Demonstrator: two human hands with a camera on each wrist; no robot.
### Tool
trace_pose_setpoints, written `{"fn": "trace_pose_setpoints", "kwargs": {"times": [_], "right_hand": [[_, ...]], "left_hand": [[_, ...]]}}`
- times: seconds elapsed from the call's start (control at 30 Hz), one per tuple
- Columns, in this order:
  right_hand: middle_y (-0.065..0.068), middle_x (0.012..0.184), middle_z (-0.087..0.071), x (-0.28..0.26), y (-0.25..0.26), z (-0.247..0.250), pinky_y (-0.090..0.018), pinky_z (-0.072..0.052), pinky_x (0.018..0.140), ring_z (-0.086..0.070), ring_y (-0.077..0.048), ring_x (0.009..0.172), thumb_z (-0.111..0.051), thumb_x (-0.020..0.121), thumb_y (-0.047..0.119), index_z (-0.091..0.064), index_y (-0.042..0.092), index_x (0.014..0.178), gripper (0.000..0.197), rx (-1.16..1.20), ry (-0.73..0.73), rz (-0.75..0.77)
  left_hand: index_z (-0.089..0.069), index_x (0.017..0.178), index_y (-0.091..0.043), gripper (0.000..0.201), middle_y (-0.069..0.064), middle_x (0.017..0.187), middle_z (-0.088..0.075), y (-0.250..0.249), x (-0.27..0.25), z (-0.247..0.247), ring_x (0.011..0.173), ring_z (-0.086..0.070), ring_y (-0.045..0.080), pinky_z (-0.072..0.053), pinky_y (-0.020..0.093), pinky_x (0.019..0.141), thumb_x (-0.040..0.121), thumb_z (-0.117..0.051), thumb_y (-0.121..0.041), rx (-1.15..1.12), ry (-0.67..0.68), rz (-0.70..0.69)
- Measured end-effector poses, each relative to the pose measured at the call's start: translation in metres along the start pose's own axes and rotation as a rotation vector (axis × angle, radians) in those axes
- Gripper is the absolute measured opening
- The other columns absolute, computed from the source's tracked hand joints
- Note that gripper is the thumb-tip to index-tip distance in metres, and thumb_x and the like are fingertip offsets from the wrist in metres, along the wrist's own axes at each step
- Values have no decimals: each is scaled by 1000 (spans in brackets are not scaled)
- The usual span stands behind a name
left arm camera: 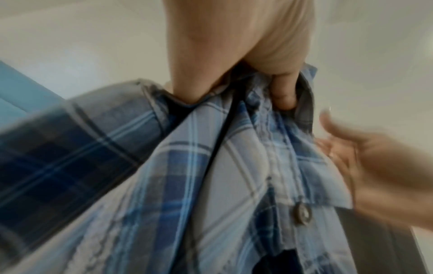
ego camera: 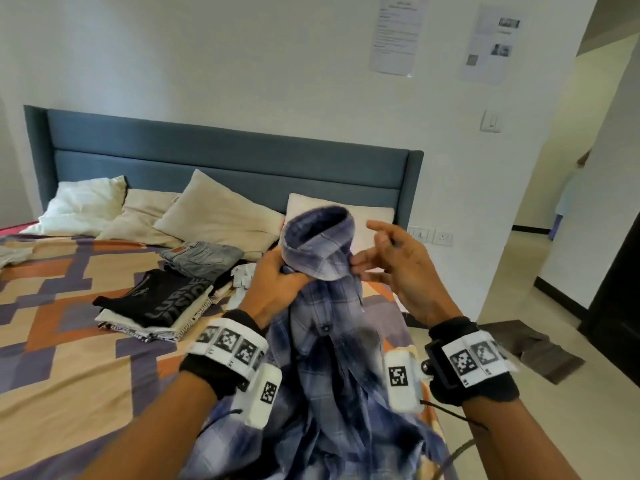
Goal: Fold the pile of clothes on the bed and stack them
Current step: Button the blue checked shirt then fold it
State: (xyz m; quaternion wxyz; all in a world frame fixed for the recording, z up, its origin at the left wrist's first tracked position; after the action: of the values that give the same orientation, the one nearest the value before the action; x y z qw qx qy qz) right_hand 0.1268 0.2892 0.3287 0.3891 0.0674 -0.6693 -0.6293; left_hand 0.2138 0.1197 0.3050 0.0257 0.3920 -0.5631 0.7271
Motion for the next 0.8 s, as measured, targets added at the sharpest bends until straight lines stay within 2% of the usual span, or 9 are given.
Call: {"fn": "trace_pose_setpoints", "kwargs": {"times": [0.07, 0.1, 0.2, 0.3, 0.43, 0.53, 0.63, 0.73, 0.8], "right_hand": [[-11, 105, -72, -4, -22, -5, -43, -52, 85, -67, -20, 92, -66, 93, 30, -59, 20, 124, 34, -118, 37, -2], [-6, 110, -70, -8, -30, -17, -37, -52, 87, -65, -16, 96, -69, 89, 31, -62, 19, 121, 35, -187, 98, -3], [-7, 111, -67, -17, -48, -51, -15, -47, 84, -62, 2, 94, -60, 96, 10, -62, 1, 116, 22, -246, 197, 14], [0, 101, -72, -26, -49, -99, -28, -52, 86, -67, -7, 95, -51, 98, -2, -69, 13, 103, 24, -51, 428, -19], [7, 80, -70, -24, -40, -134, -21, -49, 68, -59, 3, 71, -53, 95, -9, -66, 6, 85, 22, -170, 580, -5], [9, 66, -60, 6, -37, -101, -23, -43, 62, -53, -3, 62, -62, 94, 4, -63, -2, 67, 28, -191, 294, 2], [11, 49, -49, 34, -9, -18, -29, -34, 54, -45, -8, 53, -69, 91, 21, -56, 18, 51, 43, -540, -162, 153], [-12, 77, -66, 28, 46, 27, -38, -48, 64, -61, -35, 73, -63, 88, 14, -75, 8, 77, 17, -925, -445, 415], [-18, 84, -72, 15, 60, 51, -37, -52, 69, -67, -38, 75, -55, 84, 12, -77, 5, 91, 24, -937, -520, 489]], "left_hand": [[-77, 82, -24, 15, -7, 80, -74, -23, 3, 14, 78, -69, 6, -54, 23, 67, 76, -71, -11, -62, 13, -22], [-78, 78, -30, 26, -10, 79, -74, -37, 5, 22, 78, -69, 5, -55, 23, 67, 79, -69, -6, -54, 21, -63], [-75, 93, -33, 37, -15, 90, -74, -70, 10, 45, 88, -68, 4, -54, 23, 75, 83, -60, -1, -50, 19, -185], [-63, 107, -18, 28, -17, 97, -72, -85, 20, 73, 96, -66, 2, -51, 19, 81, 86, -58, 0, -26, -47, -234], [-66, 102, -24, 28, -22, 93, -72, -96, 25, 94, 93, -66, -2, -50, 16, 79, 85, -61, -3, 82, -126, -245], [-74, 81, -28, 39, -10, 80, -74, -92, 27, 113, 81, -68, 6, -55, 24, 71, 87, -61, 8, 98, -221, -201], [-71, 90, -11, 12, 11, 89, -73, -79, 33, 114, 86, -69, 24, -56, 45, 76, 81, -65, -4, 99, -213, -152], [-65, 105, -1, 22, 21, 101, -70, -62, 37, 95, 97, -68, 34, -55, 49, 84, 83, -66, -8, 37, -185, -94], [-65, 107, -2, 19, 22, 104, -69, -50, 38, 83, 98, -67, 35, -55, 50, 84, 88, -66, -5, -46, -186, -61]]}}
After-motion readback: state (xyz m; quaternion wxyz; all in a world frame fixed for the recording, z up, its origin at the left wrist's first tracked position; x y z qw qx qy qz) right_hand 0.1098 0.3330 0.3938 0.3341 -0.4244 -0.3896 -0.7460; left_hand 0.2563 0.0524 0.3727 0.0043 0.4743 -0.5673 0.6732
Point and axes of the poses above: each hand's wrist, its own x-axis towards the middle knuckle, its own z-axis out of the back of the hand, y = z × x, the point moved 10 cm from there along x, towards the middle knuckle
